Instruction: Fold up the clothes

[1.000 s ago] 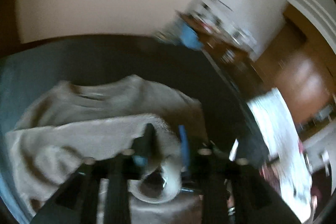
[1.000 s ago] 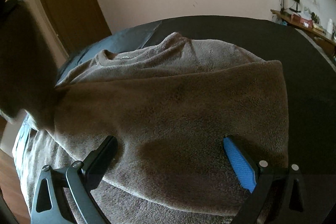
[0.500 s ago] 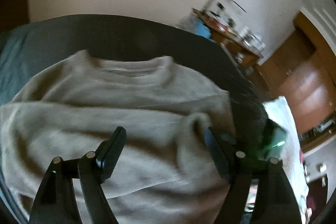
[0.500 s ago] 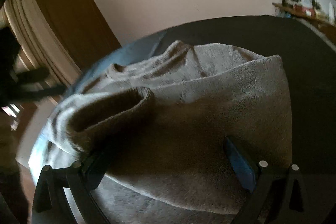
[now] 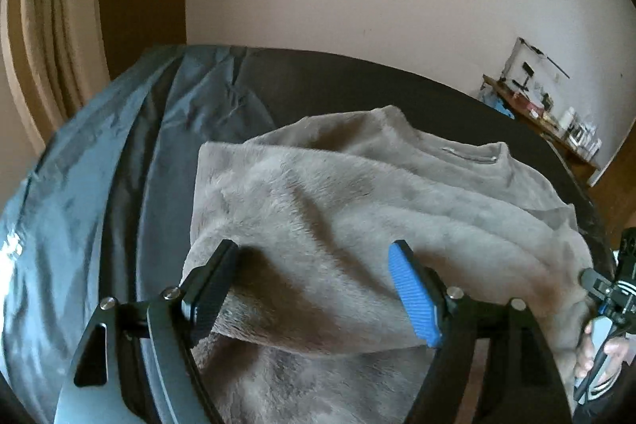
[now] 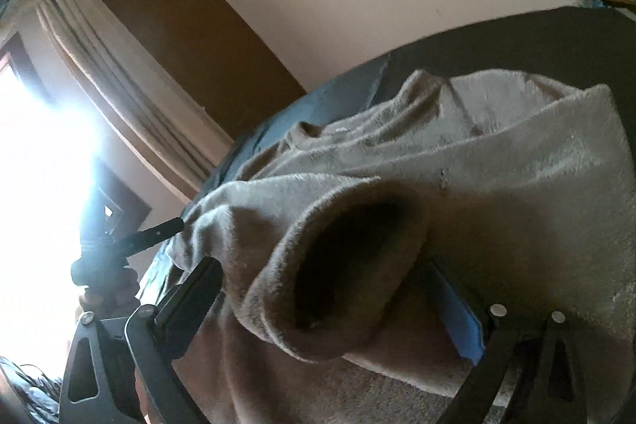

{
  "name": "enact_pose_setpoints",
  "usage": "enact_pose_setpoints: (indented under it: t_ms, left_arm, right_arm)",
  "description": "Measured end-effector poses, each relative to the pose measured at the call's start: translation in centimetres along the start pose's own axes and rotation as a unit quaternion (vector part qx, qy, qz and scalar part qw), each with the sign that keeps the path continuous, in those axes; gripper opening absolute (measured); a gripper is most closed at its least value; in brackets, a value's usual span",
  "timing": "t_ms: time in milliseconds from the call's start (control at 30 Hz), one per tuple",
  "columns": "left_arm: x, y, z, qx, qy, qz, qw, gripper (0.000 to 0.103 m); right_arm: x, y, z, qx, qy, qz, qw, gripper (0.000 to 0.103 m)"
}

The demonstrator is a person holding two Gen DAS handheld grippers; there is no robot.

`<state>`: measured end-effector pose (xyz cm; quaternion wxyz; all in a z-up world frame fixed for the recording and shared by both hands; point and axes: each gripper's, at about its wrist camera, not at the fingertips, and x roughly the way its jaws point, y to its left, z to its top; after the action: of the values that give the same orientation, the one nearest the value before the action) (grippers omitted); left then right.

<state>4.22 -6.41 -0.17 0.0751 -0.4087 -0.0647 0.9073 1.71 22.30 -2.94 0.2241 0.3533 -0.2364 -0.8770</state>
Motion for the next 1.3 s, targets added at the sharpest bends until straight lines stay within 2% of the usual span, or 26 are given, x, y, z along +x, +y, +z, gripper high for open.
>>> enact_pose_setpoints:
  t_ms: [167, 300, 400, 467, 533, 600, 667, 700, 733, 867, 933, 1000, 1067, 1133, 1300]
  left_arm:
    - [1.4, 1.0, -1.1, -0.008, 0.005, -0.014, 0.9999, 0.081]
    - [1.5, 1.5, -1.2, -0.013, -0.004, -0.03, 0.9995, 0.081]
    - [1.4, 1.9, -1.2, -0.025, -0.003, -0.046, 0.9986, 0.082]
    - [1.4, 2.1, -1.2, -0.03, -0.004, -0.053, 0.9981, 0.082]
    - [1.4, 2.3, -1.2, -0.034, -0.004, -0.056, 0.9978, 0.082]
    - [1.4, 2.2, -1.2, -0.034, -0.004, -0.056, 0.9979, 0.082]
    - [1.4, 2.2, -1.1, -0.035, -0.005, -0.056, 0.9978, 0.082]
    - [1.3, 2.3, -1.1, -0.038, -0.007, -0.059, 0.9975, 0.082]
    - [1.2, 2.5, -1.0, -0.042, -0.01, -0.062, 0.9971, 0.082]
    - [0.7, 2.7, -0.9, -0.052, -0.026, -0.068, 0.996, 0.082]
    - [1.2, 2.4, -0.8, -0.045, -0.017, -0.059, 0.9971, 0.082]
    - [1.7, 2.0, -0.8, -0.036, -0.006, -0.048, 0.9982, 0.083]
    - [2.1, 1.6, -0.8, -0.029, 0.002, -0.039, 0.9988, 0.083]
    - [1.9, 1.8, -1.0, -0.03, 0.0, -0.045, 0.9986, 0.083]
    - [2.1, 1.9, -0.9, -0.033, 0.004, -0.043, 0.9985, 0.084]
  right_arm:
    - [1.2, 0.6, -0.1, -0.014, 0.02, -0.035, 0.999, 0.102]
    - [2.7, 2.6, -0.1, -0.051, 0.051, -0.105, 0.992, 0.102]
    - [3.3, 3.0, 0.9, -0.025, 0.067, -0.13, 0.989, 0.101]
    - [3.6, 2.9, 1.8, -0.002, 0.067, -0.121, 0.99, 0.093]
    - [4.1, 2.7, 2.3, 0.003, 0.073, -0.144, 0.987, 0.049]
    - [4.9, 2.3, 2.2, -0.008, 0.08, -0.17, 0.982, 0.037]
    - [5.0, 2.4, 2.4, -0.019, 0.078, -0.182, 0.98, 0.032]
    - [4.8, 2.7, 2.7, -0.021, 0.074, -0.185, 0.98, 0.026]
    - [4.4, 3.2, 3.3, -0.03, 0.06, -0.188, 0.98, 0.023]
    - [0.3, 5.2, 7.1, -0.066, -0.044, -0.21, 0.975, 0.021]
    - [-1.1, 4.8, 8.3, -0.062, -0.069, -0.217, 0.972, 0.021]
    - [-1.2, 4.0, 8.6, -0.063, -0.07, -0.241, 0.966, 0.021]
    - [-0.6, 2.6, 8.0, -0.062, -0.054, -0.265, 0.961, 0.021]
    - [0.1, 1.1, 7.0, -0.056, -0.038, -0.284, 0.956, 0.021]
    - [0.9, -1.9, 5.0, -0.034, -0.015, -0.305, 0.951, 0.022]
